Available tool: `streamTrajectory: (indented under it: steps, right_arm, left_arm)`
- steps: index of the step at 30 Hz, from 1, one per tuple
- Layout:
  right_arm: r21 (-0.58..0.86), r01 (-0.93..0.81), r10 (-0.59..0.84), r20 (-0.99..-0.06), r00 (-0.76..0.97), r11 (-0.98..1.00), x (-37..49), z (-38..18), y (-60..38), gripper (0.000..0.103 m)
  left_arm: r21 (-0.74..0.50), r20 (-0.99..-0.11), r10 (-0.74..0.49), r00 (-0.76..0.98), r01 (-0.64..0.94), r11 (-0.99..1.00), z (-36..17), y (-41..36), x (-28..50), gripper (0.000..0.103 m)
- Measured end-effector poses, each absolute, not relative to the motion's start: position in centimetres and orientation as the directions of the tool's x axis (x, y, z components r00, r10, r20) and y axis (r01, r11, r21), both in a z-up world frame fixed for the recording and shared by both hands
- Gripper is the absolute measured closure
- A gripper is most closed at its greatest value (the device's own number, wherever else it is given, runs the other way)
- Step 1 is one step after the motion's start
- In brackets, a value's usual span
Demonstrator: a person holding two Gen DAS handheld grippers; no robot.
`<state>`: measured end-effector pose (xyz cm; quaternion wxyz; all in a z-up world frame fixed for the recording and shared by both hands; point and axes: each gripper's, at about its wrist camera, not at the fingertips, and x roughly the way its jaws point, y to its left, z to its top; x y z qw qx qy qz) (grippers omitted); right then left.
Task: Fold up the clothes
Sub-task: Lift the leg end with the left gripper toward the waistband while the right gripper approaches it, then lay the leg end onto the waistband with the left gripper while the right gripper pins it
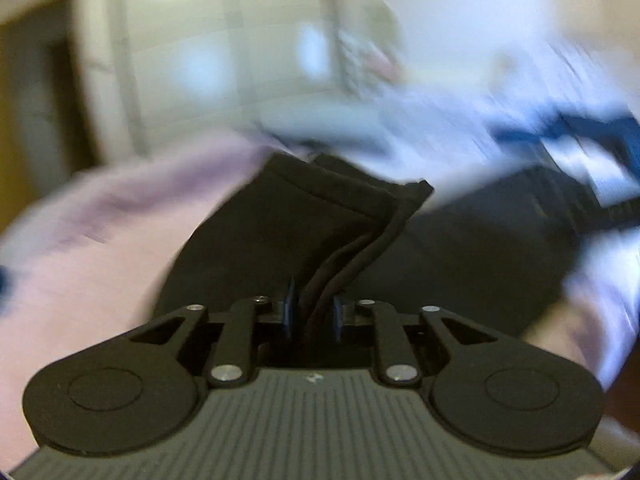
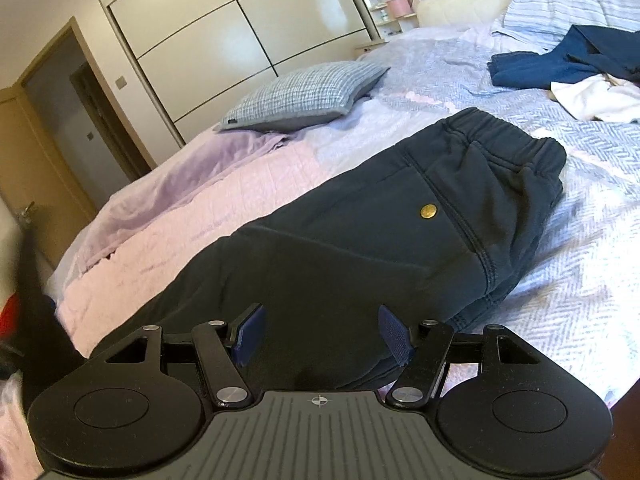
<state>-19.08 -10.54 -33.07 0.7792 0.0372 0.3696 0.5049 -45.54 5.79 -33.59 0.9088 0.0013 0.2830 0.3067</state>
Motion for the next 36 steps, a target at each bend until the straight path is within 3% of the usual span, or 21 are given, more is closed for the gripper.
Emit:
streamTrajectory:
  steps: [2,5,8,15,19,29,36]
  right_arm:
    - [0.441,-0.754,0.817,-0.536,0.214,0.487,-19.0,-32.8,-10.5,0.037]
    - [0.457,-0.754,0.832,-0.513,0.21,0.472,-19.1,-31.9,-10.7,0.037]
    - [0.502,-0.757,0.86,-0.486,0.153,0.419,-19.4,-31.4,-10.3,0.037]
    - [0.795,-0.532,0.869,-0.453,-0.199,0.292,-20.1,-33.6,-5.7,0.037]
    - [0.786,-0.487,0.81,-0.538,-0.234,0.381,-20.7,-35.1,-4.0,0.037]
    - [0.768,-0.467,0.776,-0.585,-0.235,0.438,-22.1,-35.9,-3.0,0.044]
    - [0.825,-0.361,0.796,-0.539,-0.276,0.434,-22.0,-37.1,-4.2,0.047]
  left_arm:
    - [0.209,-0.606,0.528,0.595,-0.522,0.827,-36.0,5.1,-43.6,0.083]
    - [0.151,-0.591,0.509,0.626,-0.534,0.832,-34.7,4.5,-45.1,0.08]
    - [-0.033,-0.559,0.446,0.699,-0.556,0.83,-32.0,5.5,-48.6,0.08]
    - [-0.146,-0.571,0.54,0.618,-0.724,0.674,-30.8,9.8,-54.5,0.082]
    - [-0.2,-0.582,0.548,0.601,-0.759,0.62,-31.4,11.6,-56.8,0.082]
    - [-0.314,-0.577,0.52,0.63,-0.758,0.571,-32.5,13.2,-59.9,0.083]
    - [-0.352,-0.576,0.5,0.646,-0.748,0.562,-33.6,14.0,-60.2,0.083]
